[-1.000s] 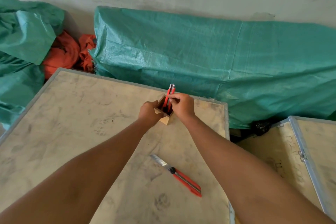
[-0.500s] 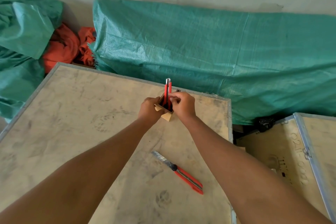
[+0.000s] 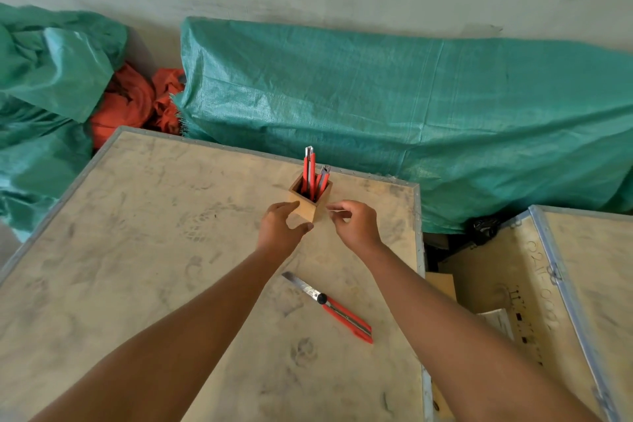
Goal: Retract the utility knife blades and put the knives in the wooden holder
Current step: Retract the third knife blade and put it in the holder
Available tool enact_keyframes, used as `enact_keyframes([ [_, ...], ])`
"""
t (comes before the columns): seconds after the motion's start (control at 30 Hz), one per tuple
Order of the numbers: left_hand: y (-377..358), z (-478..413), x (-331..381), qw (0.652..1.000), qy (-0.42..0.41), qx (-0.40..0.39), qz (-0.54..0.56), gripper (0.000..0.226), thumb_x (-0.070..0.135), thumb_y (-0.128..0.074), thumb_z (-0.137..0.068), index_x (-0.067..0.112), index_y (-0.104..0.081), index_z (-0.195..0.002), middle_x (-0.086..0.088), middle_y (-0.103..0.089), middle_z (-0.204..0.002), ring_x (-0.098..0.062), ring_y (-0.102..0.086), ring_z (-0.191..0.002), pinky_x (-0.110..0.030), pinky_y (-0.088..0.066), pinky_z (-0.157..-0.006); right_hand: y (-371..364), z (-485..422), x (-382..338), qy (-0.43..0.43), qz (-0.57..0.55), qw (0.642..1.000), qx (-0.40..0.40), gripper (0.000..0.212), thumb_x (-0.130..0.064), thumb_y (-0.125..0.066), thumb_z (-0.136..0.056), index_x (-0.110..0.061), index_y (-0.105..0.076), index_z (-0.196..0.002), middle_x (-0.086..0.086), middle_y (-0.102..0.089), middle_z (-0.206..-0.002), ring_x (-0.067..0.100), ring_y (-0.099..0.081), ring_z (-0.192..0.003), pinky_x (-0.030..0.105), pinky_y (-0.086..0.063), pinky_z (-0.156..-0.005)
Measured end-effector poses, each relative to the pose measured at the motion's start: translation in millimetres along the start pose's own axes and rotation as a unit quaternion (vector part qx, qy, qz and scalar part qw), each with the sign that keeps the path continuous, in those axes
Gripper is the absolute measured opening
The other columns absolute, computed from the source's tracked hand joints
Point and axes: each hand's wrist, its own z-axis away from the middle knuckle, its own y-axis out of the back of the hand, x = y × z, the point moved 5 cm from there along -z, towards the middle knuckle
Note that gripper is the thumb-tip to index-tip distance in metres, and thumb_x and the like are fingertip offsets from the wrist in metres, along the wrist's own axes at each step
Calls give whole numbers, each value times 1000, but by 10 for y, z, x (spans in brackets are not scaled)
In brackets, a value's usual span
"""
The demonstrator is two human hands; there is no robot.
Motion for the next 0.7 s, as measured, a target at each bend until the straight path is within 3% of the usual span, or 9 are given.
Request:
enact_keyframes([
  [0.1,-131,380,-199,999,22,-20,17,53,33,-80,-78,23,-65,-127,0,-63,-128,-15,-61,-104,-26,-49,-83,10,296,140,-40,-6,998,-41,19,-6,-71,-91,-10,-79,-108,5,-78,-108,17,-72,-92,18,-54,-80],
  [0.3,-490,808,-648,996,70,-51,-6,31,21,-76,-83,22,-73,-113,-3,-68,-113,-10,-57,-83,-14,-45,-61,-246,845,490,-105,3,983,-153,20,-7,-70,-92,-12,-78,-109,3,-77,-113,18,-73,-101,26,-57,-91],
  [0.4,-603,805,-788,995,40,-67,-58,31,15,-74,-82,21,-73,-113,-2,-69,-115,-14,-61,-90,-21,-48,-76,-401,1078,679,-120,17,976,-184,26,-3,-69,-89,-11,-77,-112,6,-76,-113,19,-72,-104,15,-52,-86],
  [0.47,-664,760,-882,992,30,-82,-89,33,15,-72,-83,19,-73,-115,-3,-66,-119,-20,-65,-102,-25,-49,-83,-481,1194,759,-123,20,971,-203,29,-1,-70,-88,-8,-75,-117,7,-75,-111,13,-67,-98,1,-45,-74],
  [0.5,-684,731,-919,990,26,-87,-106,33,15,-71,-83,19,-73,-116,-4,-64,-121,-23,-64,-106,-28,-50,-85,-508,1228,768,-114,30,971,-209,31,-3,-71,-88,-8,-75,-118,8,-75,-112,10,-64,-96,1,-43,-74],
  [0.6,-713,660,-1004,982,-2,-101,-162,30,20,-69,-86,22,-73,-115,-4,-59,-122,-27,-57,-113,-36,-51,-93,-589,1267,800,-87,50,970,-220,31,-6,-74,-84,-11,-77,-115,8,-78,-111,10,-63,-89,16,-44,-81],
  [0.7,-687,656,-1053,978,-24,-105,-178,25,24,-69,-87,23,-74,-111,-1,-58,-119,-23,-54,-114,-35,-50,-93,-609,1299,768,-89,39,971,-219,27,-2,-75,-81,-11,-78,-107,8,-79,-103,17,-70,-89,24,-52,-82],
])
